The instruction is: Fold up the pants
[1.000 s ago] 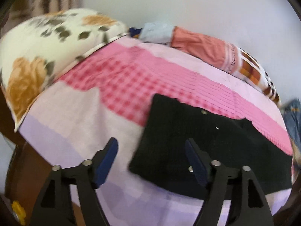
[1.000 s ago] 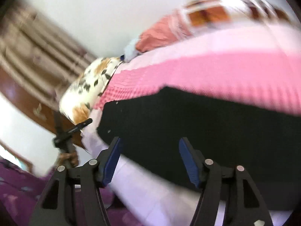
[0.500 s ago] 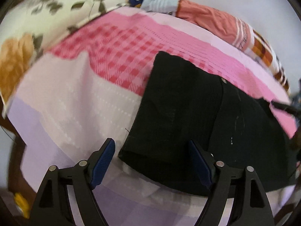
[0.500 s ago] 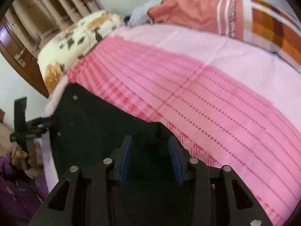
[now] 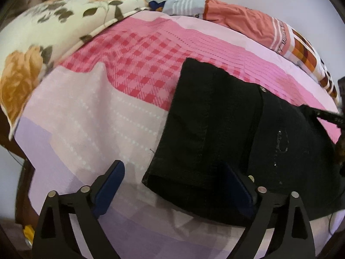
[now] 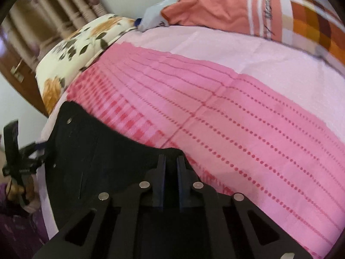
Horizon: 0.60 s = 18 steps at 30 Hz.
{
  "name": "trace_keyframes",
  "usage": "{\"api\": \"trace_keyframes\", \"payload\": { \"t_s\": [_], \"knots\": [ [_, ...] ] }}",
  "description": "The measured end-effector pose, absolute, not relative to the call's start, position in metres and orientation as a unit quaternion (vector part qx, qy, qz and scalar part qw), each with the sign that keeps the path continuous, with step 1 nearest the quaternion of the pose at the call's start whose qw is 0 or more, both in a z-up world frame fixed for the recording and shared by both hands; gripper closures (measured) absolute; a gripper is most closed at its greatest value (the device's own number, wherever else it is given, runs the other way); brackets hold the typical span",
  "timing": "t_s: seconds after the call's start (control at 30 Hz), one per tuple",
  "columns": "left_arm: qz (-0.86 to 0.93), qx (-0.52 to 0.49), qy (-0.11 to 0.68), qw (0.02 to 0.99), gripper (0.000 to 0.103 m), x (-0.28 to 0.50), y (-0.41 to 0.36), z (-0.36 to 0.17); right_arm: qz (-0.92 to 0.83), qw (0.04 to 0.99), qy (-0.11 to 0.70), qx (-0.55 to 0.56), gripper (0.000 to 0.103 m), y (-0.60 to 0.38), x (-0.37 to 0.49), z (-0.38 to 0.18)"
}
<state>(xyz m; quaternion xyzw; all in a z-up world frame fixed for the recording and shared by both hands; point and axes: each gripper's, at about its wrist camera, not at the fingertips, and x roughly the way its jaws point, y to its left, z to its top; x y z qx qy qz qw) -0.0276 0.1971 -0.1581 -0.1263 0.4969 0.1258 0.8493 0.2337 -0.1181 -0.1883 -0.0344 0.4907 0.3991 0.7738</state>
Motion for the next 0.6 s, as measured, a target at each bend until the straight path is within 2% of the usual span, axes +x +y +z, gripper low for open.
{"api": "trace_keyframes", "payload": {
  "t_s": [0.13,0.27,0.3,0.33,0.37,0.6],
  "knots": [
    [0.129,-0.157,0.5,0.842,0.005,-0.03,0.204,-0.164,0.402,0.779,0.481,-0.023,0.097,-0.12,0.236,-0.19],
    [0.136,-0.126,0.494,0.849,0.003,-0.029,0.197,-0.162,0.41,0.777,0.478,0.001,0.095,-0.127,0.239,-0.189],
    [0.137,-0.121,0.493,0.851,0.003,-0.029,0.195,-0.162,0.41,0.775,0.48,0.015,0.092,-0.131,0.242,-0.19],
    [0.138,-0.114,0.492,0.852,0.002,-0.029,0.194,-0.161,0.403,0.78,0.478,0.029,0.081,-0.136,0.244,-0.189],
    [0.139,-0.11,0.492,0.853,0.002,-0.029,0.193,-0.161,0.394,0.785,0.475,0.042,0.076,-0.141,0.247,-0.188],
    [0.148,-0.059,0.485,0.86,0.002,-0.022,0.186,-0.153,0.295,0.832,0.4,0.247,0.075,-0.238,0.227,-0.16]
  ]
}}
